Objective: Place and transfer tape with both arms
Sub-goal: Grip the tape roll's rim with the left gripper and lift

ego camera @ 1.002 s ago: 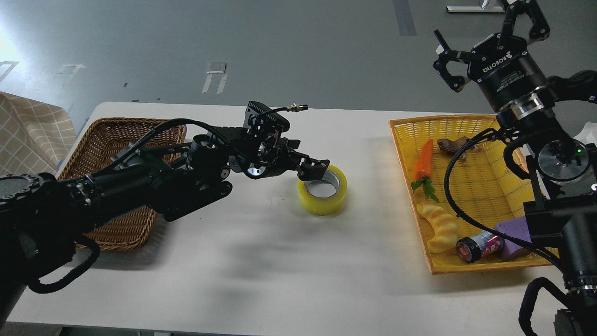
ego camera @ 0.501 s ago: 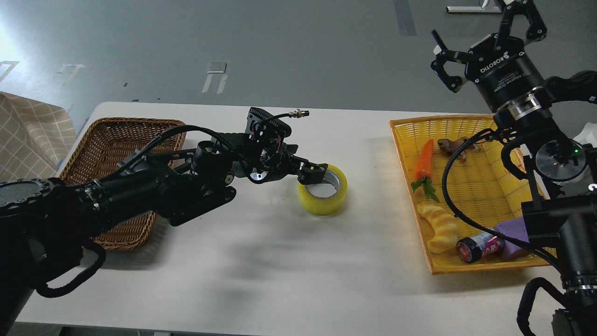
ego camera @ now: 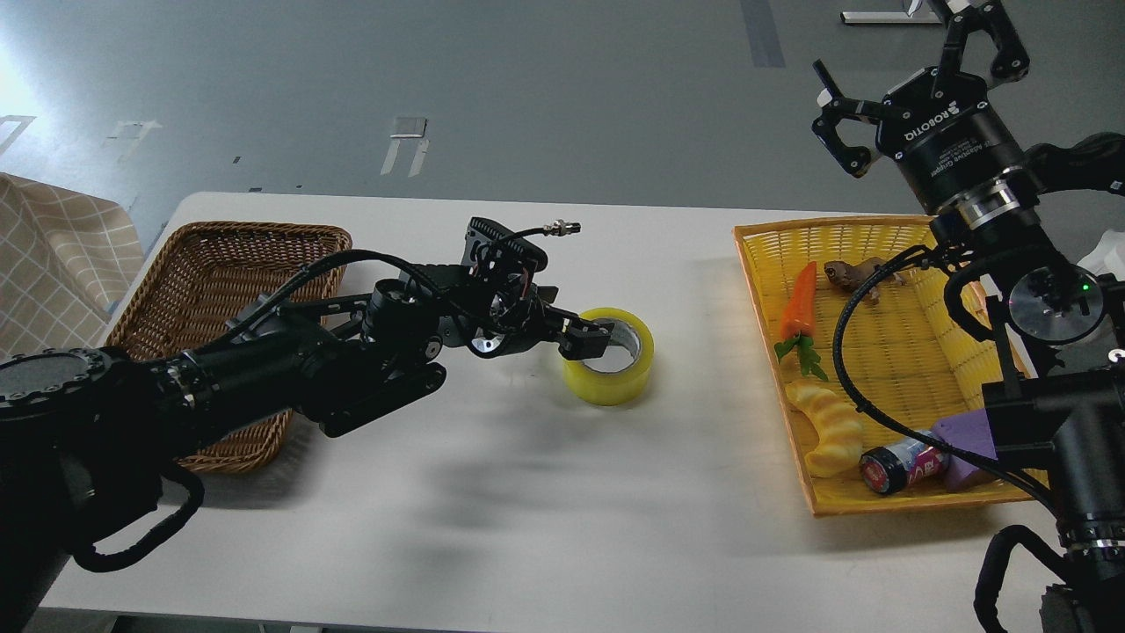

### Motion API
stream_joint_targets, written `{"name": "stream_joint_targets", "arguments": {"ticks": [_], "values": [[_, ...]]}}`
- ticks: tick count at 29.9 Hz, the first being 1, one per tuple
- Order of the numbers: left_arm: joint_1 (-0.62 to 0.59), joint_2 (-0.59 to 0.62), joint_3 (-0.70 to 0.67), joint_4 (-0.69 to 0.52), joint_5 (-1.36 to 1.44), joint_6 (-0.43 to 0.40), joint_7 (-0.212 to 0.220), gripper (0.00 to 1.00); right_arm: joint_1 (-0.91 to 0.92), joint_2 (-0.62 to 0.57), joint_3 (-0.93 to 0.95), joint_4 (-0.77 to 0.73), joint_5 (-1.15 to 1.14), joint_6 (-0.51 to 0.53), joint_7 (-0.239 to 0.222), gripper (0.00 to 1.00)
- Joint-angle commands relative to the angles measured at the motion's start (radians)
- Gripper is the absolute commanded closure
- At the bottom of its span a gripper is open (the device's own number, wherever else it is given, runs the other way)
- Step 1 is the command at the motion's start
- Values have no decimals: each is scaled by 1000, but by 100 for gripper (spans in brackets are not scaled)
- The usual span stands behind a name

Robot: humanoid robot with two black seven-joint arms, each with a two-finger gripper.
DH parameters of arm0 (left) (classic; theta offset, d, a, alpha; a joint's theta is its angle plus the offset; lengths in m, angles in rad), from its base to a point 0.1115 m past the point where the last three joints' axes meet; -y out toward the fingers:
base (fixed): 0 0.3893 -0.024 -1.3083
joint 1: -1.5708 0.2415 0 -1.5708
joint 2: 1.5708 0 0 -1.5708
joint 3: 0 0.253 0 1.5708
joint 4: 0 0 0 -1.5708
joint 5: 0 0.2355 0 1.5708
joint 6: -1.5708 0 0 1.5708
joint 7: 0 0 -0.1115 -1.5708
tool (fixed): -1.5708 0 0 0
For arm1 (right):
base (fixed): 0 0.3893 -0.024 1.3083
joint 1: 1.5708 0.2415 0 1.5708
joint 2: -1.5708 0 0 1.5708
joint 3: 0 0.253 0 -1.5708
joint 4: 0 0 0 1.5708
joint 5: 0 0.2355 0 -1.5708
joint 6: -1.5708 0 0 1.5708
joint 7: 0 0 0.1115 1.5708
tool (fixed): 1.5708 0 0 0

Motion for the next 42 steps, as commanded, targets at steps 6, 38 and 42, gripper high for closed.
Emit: {"name": "stream_joint_targets", "arguments": {"ticks": [6, 38, 42], "values": [[3, -16, 0, 35, 0, 0, 2, 4, -2, 0, -2, 0, 0, 0, 1, 1], [12, -77, 46, 165, -3, 1, 11, 100, -5, 3, 0, -3, 0, 0, 5, 1], [-11, -72, 66, 153, -3, 11, 7, 100, -6, 5, -2, -6, 0, 0, 6, 1]]}}
